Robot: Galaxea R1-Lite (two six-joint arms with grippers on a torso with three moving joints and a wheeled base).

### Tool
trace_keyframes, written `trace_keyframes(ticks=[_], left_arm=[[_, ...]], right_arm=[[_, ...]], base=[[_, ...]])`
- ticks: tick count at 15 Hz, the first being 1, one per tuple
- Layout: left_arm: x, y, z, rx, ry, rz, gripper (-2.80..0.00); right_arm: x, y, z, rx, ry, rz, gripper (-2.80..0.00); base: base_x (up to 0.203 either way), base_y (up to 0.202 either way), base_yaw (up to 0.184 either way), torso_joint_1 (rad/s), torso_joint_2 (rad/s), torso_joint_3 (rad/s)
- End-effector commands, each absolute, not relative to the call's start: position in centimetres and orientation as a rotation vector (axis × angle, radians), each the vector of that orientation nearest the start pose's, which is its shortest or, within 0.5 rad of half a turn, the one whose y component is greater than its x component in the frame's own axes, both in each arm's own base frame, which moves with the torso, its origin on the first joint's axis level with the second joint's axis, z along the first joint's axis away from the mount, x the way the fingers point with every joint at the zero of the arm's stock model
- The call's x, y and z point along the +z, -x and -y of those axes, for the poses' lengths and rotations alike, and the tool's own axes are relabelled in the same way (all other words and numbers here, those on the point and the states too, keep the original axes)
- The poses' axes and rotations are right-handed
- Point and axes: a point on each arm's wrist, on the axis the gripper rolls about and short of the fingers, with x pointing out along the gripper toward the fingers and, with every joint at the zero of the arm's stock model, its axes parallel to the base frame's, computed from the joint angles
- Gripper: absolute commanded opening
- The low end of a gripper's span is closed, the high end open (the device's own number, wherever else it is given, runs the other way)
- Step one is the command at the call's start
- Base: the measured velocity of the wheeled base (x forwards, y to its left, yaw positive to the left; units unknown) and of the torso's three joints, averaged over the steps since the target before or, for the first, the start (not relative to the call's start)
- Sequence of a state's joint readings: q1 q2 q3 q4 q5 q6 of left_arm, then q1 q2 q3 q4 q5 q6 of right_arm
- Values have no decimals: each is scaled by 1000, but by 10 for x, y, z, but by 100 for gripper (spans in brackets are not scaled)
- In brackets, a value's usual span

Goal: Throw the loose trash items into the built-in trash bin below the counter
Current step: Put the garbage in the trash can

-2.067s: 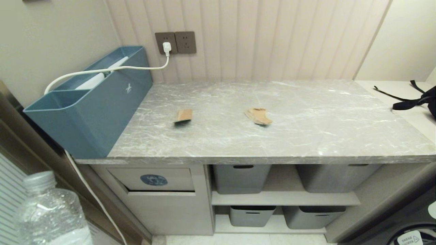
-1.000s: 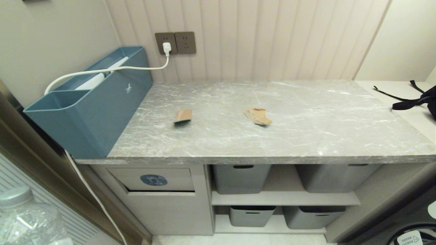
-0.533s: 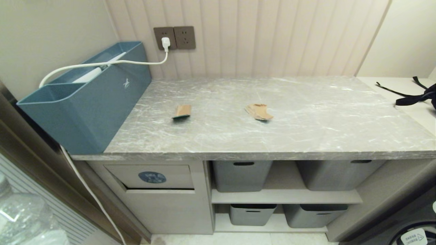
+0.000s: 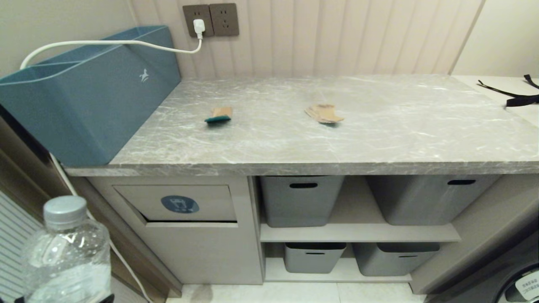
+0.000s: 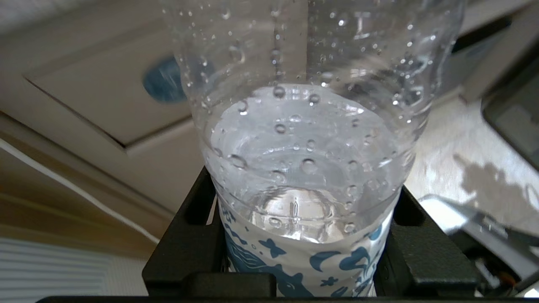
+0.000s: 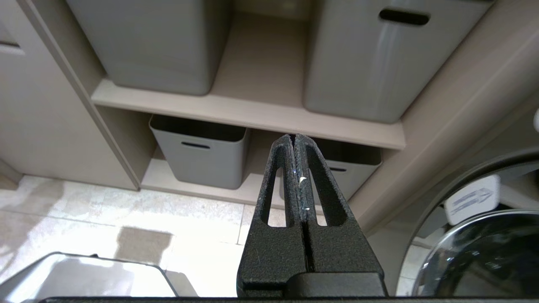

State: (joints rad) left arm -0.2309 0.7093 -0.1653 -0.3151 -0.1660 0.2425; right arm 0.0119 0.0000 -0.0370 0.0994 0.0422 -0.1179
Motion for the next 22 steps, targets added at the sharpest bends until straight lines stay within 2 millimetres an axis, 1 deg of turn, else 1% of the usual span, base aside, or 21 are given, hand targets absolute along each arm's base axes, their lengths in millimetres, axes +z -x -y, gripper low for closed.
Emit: trace_keyframes(ticks=[1,3,6,14,17,19,22], left_arm=[[137,-75,21,-433,-251,-310,-280],[132,-79,22,-436,-255,-347,-280],[123,-74,21,-437,-249,-368,-280],[123,-75,21,-433,-254,-381,-280],[125,-83,22,-410,-260,-405,-280],[132,-91,24,-403,-268,-394,-280],[138,-100,26,-411,-369,-334,-280]], right_arm=[[75,26,-1,59,116,-59,-280],[75,26,-1,59,116,-60,-280],[76,26,-1,60,114,-58,-280],[75,26,-1,59,116,-58,-280],[75,26,-1,59,114,-58,-280],[75,26,-1,57,102,-56,-280],[76,26,-1,55,83,-50,-280]], base=[[0,0,0,-214,505,290],[0,0,0,-212,495,287],[0,0,0,-201,487,286],[0,0,0,-169,467,292],[0,0,0,-129,449,320],[0,0,0,-67,264,181],[0,0,0,-14,67,57]])
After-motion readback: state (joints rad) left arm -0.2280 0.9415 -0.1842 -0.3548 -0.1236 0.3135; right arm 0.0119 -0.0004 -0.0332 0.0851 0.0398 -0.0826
